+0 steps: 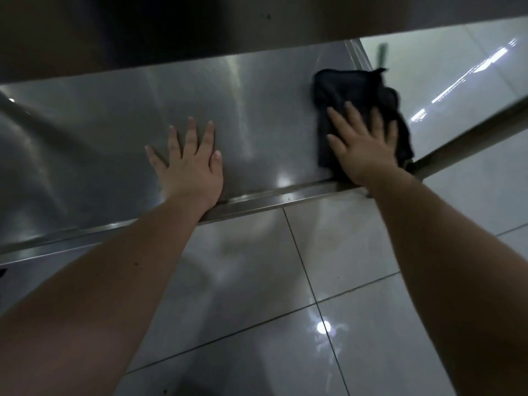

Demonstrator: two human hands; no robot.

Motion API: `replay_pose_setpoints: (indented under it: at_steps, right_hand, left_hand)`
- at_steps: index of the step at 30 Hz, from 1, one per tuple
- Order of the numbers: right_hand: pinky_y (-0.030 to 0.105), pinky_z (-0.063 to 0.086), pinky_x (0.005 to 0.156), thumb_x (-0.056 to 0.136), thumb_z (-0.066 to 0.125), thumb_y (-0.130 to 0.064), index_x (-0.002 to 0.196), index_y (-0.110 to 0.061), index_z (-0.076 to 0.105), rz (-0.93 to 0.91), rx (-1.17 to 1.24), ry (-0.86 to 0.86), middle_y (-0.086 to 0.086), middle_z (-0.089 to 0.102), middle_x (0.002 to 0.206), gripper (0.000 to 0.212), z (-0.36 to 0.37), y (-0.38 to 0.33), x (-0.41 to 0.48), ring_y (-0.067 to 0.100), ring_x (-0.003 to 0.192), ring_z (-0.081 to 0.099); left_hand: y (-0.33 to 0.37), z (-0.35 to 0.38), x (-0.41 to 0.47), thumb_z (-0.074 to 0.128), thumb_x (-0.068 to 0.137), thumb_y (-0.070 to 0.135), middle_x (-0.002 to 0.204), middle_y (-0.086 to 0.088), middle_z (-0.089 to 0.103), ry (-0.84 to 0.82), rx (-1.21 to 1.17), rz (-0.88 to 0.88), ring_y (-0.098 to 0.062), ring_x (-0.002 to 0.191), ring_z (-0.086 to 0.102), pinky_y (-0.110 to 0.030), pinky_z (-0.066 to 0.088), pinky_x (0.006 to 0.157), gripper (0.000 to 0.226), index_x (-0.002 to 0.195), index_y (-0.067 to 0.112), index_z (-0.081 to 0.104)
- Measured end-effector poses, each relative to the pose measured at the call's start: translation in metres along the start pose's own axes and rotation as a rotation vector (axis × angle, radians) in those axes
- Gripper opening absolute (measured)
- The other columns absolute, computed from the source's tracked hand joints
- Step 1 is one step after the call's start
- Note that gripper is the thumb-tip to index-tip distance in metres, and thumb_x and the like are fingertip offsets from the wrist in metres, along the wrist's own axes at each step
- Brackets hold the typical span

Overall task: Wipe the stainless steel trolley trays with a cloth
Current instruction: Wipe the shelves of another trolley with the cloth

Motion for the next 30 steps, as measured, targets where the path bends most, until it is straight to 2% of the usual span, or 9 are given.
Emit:
replay_pose_setpoints:
  at_steps: [2, 5, 10, 12, 16, 20, 25, 28, 30]
  right_hand:
    - [0.059, -0.011, 0.115, 0.099, 0.012, -0.057, 0.149, -0.052, -0.003, 0.122, -0.051, -0.010, -0.015, -0.005, 0.163, 0.053, 0.001, 0.016, -0.005, 0.033, 0.148, -0.012]
    - [0.065, -0.011, 0.111, 0.099, 0.011, -0.055, 0.149, -0.049, -0.007, 0.171, -0.005, -0.020, -0.011, -0.011, 0.163, 0.054, 0.006, -0.026, -0.010, 0.039, 0.146, -0.015]
    - [0.068, -0.019, 0.106, 0.098, 0.012, -0.057, 0.149, -0.048, -0.010, -0.207, -0.011, -0.028, -0.011, -0.015, 0.162, 0.056, 0.028, -0.156, -0.053, 0.042, 0.144, -0.020]
    - [0.066, -0.022, 0.105, 0.098, 0.010, -0.057, 0.149, -0.047, -0.011, -0.247, -0.023, -0.029, -0.009, -0.016, 0.162, 0.057, 0.034, -0.182, -0.065, 0.041, 0.144, -0.021]
    - [0.066, -0.020, 0.106, 0.097, 0.006, -0.059, 0.149, -0.045, -0.014, -0.228, -0.042, -0.010, -0.006, -0.018, 0.162, 0.058, 0.032, -0.181, -0.061, 0.042, 0.144, -0.022]
    - [0.066, -0.018, 0.109, 0.097, 0.007, -0.059, 0.150, -0.047, -0.012, -0.224, -0.035, -0.063, -0.007, -0.017, 0.162, 0.057, 0.030, -0.181, -0.061, 0.040, 0.144, -0.022]
    - [0.069, -0.014, 0.109, 0.097, 0.022, -0.059, 0.150, -0.047, 0.012, -0.261, 0.019, -0.045, -0.002, 0.007, 0.163, 0.055, 0.006, -0.181, -0.042, 0.043, 0.146, -0.008]
    - [0.063, -0.012, 0.113, 0.096, 0.014, -0.064, 0.148, -0.053, -0.008, -0.277, -0.010, -0.109, -0.008, -0.013, 0.163, 0.057, 0.006, -0.173, -0.025, 0.042, 0.144, -0.020]
    - [0.059, -0.009, 0.116, 0.095, 0.011, -0.067, 0.145, -0.057, -0.014, -0.304, -0.028, -0.136, -0.012, -0.018, 0.161, 0.057, 0.012, -0.163, -0.016, 0.040, 0.145, -0.019]
  left_hand:
    - [0.000, 0.002, 0.001, 0.013, 0.099, 0.047, 0.164, 0.008, -0.004, -0.012, 0.014, 0.003, -0.028, 0.150, -0.006, -0.066, -0.011, 0.109, 0.056, 0.152, 0.041, -0.003]
    - [-0.003, 0.003, 0.004, 0.010, 0.099, 0.047, 0.163, 0.007, -0.010, -0.054, 0.027, 0.012, -0.029, 0.149, -0.011, -0.066, -0.013, 0.108, 0.056, 0.152, 0.040, -0.008]
    - [-0.005, -0.002, 0.005, 0.013, 0.101, 0.043, 0.163, 0.006, -0.014, -0.123, 0.029, 0.026, -0.027, 0.148, -0.016, -0.065, -0.013, 0.109, 0.055, 0.154, 0.035, -0.003]
    - [-0.006, -0.006, 0.006, 0.016, 0.103, 0.039, 0.163, 0.006, -0.014, -0.152, -0.005, 0.020, -0.025, 0.148, -0.017, -0.063, -0.014, 0.110, 0.053, 0.154, 0.032, 0.005]
    - [-0.018, -0.019, 0.007, 0.024, 0.104, 0.031, 0.163, 0.001, -0.010, -0.163, -0.129, 0.093, -0.027, 0.148, -0.015, -0.054, -0.010, 0.116, 0.055, 0.155, 0.028, 0.005]
    - [-0.061, -0.025, 0.000, 0.021, 0.103, 0.039, 0.164, -0.001, -0.005, -0.063, 0.012, 0.223, -0.029, 0.149, -0.012, -0.050, -0.006, 0.119, 0.058, 0.156, 0.027, 0.001]
    - [-0.126, -0.028, -0.002, 0.017, 0.100, 0.047, 0.164, 0.003, 0.007, -0.052, 0.032, 0.072, -0.029, 0.150, -0.004, -0.061, -0.006, 0.114, 0.055, 0.154, 0.036, 0.011]
    - [-0.132, -0.026, -0.004, 0.016, 0.099, 0.052, 0.163, 0.006, 0.007, -0.057, 0.034, 0.055, -0.027, 0.150, 0.000, -0.064, -0.004, 0.112, 0.055, 0.153, 0.042, 0.008]
    - [-0.132, -0.023, -0.005, 0.014, 0.098, 0.054, 0.163, 0.007, 0.007, -0.051, 0.033, 0.054, -0.026, 0.150, 0.002, -0.064, -0.001, 0.113, 0.055, 0.152, 0.044, 0.007]
Point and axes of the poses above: each hand's wrist, its own x-axis towards the middle knuckle, its own z-axis out of the palm, y = z × x, the point moved 3 cm from there along x, towards the middle knuckle
